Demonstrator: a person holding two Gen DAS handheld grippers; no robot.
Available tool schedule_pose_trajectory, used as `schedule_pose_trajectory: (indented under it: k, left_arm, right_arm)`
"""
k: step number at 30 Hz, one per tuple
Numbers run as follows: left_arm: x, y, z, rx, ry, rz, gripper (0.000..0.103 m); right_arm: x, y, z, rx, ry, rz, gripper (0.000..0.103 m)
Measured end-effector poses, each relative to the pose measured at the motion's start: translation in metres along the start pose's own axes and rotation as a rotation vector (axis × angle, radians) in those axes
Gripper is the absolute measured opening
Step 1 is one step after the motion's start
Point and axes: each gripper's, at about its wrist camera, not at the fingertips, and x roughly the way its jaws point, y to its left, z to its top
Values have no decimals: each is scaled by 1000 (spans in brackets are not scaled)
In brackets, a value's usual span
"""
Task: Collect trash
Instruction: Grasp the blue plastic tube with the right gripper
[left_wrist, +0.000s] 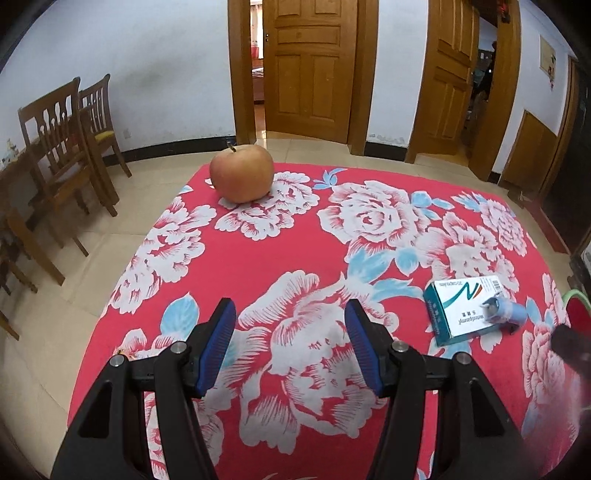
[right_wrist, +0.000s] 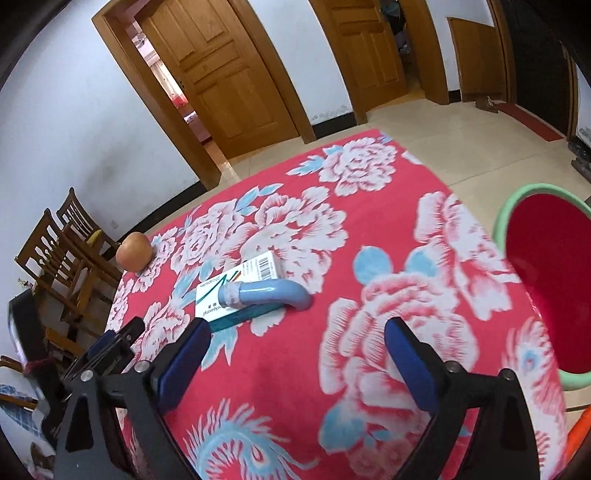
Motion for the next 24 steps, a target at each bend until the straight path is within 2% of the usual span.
schedule_pose_trajectory:
  k: [1, 14, 17, 19, 21, 24]
  left_arm:
    - [-1, 1, 0, -5, -3, -2, 61]
    - [2, 14, 0, -68, -1, -13, 61]
    - [1, 15, 1, -75, -8, -19, 61]
    - [1, 15, 1, -75, -7, -24, 61]
    - [1, 15, 0, -73, -6, -28, 61]
    - [0, 13, 0, -66, -8, -35, 61]
  right_arm:
    - [3, 3, 1, 1, -1, -18, 103]
    - [41, 37, 9, -75, -29, -57, 103]
    - [47, 39, 9, -88, -14, -58, 95]
    - [51, 39, 7, -91, 1, -53, 83]
    - [54, 38, 5, -89, 7, -49, 76]
    - [53, 37, 4, -87, -2, -37, 75]
